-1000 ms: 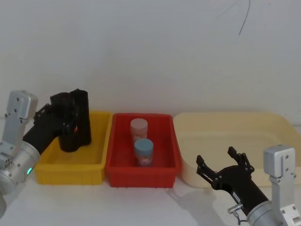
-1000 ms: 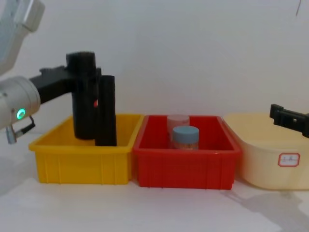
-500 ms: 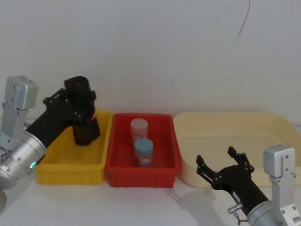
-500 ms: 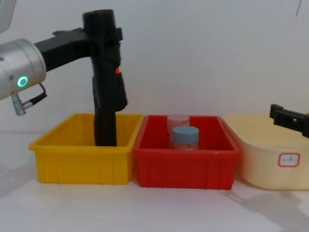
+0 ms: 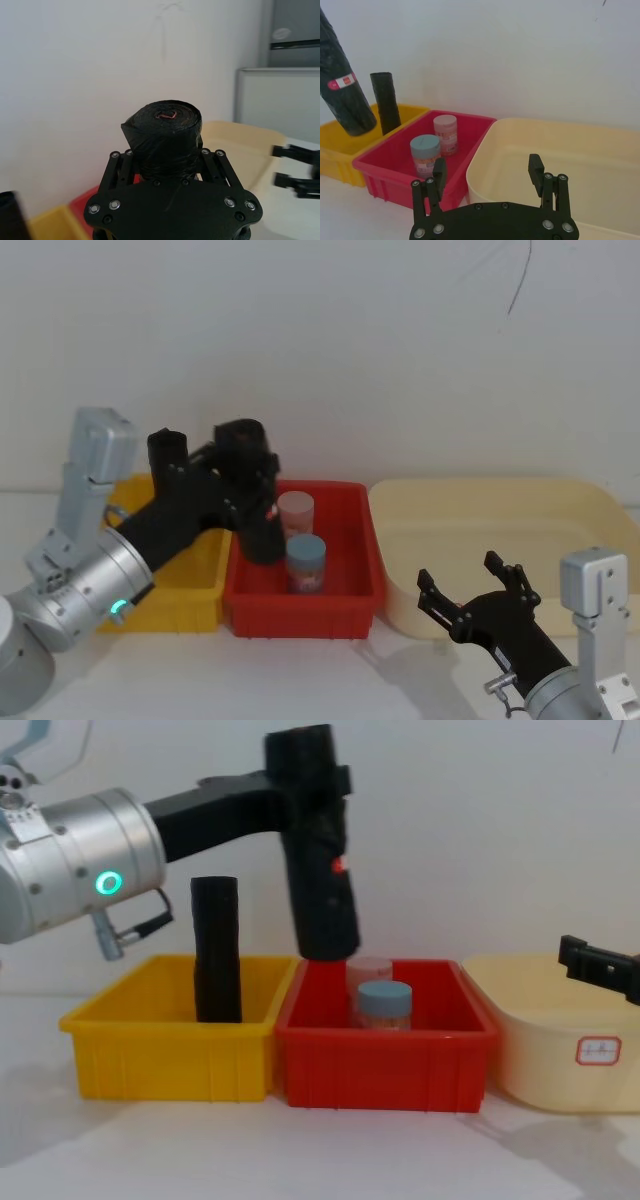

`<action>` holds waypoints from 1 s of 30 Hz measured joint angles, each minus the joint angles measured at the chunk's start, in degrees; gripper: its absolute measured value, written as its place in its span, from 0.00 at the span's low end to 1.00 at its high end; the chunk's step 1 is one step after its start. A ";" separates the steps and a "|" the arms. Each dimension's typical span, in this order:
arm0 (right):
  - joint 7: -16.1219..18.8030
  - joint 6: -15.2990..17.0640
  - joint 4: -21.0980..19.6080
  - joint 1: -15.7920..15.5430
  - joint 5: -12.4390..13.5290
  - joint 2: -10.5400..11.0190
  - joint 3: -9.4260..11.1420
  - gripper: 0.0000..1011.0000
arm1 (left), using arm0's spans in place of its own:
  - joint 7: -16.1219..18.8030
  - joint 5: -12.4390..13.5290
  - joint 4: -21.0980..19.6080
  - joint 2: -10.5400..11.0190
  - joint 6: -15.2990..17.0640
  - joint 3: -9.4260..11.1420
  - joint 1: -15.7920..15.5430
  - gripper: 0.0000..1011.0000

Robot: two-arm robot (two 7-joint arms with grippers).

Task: Pick up the garbage bag with the one hand and transfer it to the other hand.

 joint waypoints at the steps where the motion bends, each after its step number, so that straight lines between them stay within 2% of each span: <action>1: 0.00 0.00 0.00 0.00 0.00 0.00 0.00 0.99 | -0.34 -0.17 0.00 -0.06 0.15 0.19 -0.05 0.51; 9: 0.00 0.00 0.00 0.00 0.00 0.00 0.00 0.99 | -4.31 -1.93 1.36 -1.54 1.79 3.76 -1.15 0.51; 15: 0.00 0.00 0.00 0.00 0.00 0.00 0.00 0.99 | -5.79 -2.63 2.52 -2.44 2.56 5.68 -1.73 0.51; 20: 0.00 0.00 0.00 0.00 0.00 0.00 0.00 0.99 | -5.89 -2.83 3.23 -2.96 2.96 6.72 -1.94 0.51; 30: 0.00 0.00 0.00 0.00 0.00 0.00 0.00 0.99 | -5.30 -3.23 4.05 -3.31 3.15 7.34 -2.33 0.51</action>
